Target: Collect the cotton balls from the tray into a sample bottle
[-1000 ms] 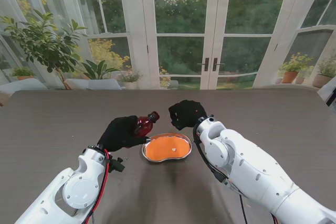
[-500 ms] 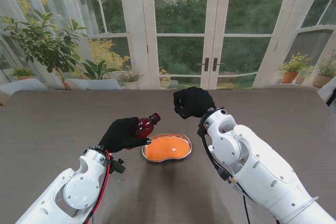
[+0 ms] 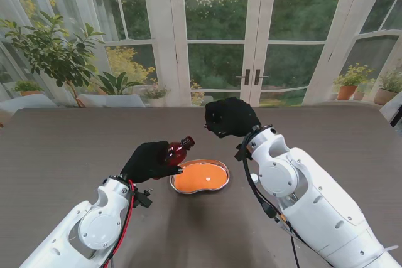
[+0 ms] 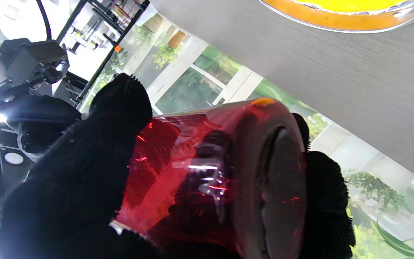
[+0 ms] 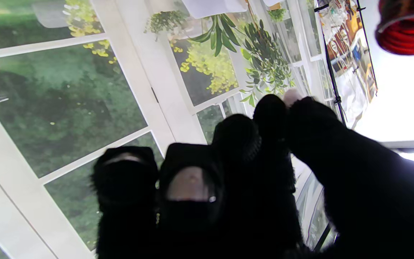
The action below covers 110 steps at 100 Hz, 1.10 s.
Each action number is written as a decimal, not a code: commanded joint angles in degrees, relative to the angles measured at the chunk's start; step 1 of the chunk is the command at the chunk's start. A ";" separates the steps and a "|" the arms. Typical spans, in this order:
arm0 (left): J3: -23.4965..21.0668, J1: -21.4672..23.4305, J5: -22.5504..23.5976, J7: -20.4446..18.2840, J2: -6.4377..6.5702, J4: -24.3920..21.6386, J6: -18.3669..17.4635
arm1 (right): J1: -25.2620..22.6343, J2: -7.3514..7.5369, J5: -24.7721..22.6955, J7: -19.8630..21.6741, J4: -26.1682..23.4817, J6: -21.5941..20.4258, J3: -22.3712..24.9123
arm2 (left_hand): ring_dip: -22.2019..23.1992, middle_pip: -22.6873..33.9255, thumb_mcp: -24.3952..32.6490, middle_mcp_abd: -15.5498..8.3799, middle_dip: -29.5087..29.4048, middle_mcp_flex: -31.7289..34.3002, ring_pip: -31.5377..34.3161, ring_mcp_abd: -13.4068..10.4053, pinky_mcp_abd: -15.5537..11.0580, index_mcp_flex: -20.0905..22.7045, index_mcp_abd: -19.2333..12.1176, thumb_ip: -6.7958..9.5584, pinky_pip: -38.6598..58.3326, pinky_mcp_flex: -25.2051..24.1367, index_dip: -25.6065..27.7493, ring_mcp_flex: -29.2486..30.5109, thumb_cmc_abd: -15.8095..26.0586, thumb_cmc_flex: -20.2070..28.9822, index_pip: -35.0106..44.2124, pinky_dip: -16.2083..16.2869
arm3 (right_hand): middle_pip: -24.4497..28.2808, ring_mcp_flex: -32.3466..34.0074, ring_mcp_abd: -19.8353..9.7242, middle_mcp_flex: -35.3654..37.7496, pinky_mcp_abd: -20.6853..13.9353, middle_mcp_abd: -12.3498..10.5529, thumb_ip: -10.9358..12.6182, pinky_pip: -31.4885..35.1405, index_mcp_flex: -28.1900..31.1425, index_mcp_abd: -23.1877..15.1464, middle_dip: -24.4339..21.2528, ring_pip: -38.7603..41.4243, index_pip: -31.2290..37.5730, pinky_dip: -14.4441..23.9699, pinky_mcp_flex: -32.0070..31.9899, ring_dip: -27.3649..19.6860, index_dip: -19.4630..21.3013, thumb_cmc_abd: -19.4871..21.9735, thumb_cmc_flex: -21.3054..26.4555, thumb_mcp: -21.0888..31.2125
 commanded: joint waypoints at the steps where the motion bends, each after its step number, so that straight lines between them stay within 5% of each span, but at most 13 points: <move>1: 0.04 -0.09 -0.24 -0.90 -0.23 0.22 -0.10 | -0.73 0.07 0.29 0.92 -1.30 -0.65 0.21 | 0.11 0.26 10.74 -1.13 -0.64 1.27 0.62 3.74 -0.73 7.04 -9.96 0.48 -3.19 -2.95 0.24 -0.28 13.01 15.20 5.27 0.15 | 1.59 2.13 -1.74 0.87 0.14 0.38 1.65 4.26 -0.29 -0.02 0.63 2.81 1.44 0.85 1.13 0.81 1.86 0.68 1.21 2.01; 110: 2.06 -2.96 -0.99 0.46 -0.74 3.08 -1.62 | -1.33 0.42 1.78 3.13 -1.72 -5.63 -2.45 | 0.03 0.25 10.35 -1.20 -0.71 1.20 0.60 3.76 -0.73 6.90 -10.00 0.54 -3.20 -2.95 0.24 -0.37 13.21 15.36 5.16 0.17 | 1.20 2.13 -1.55 0.75 0.31 0.40 1.84 4.16 -0.35 -0.02 0.88 2.81 0.70 1.04 0.87 0.77 2.24 1.13 1.33 1.30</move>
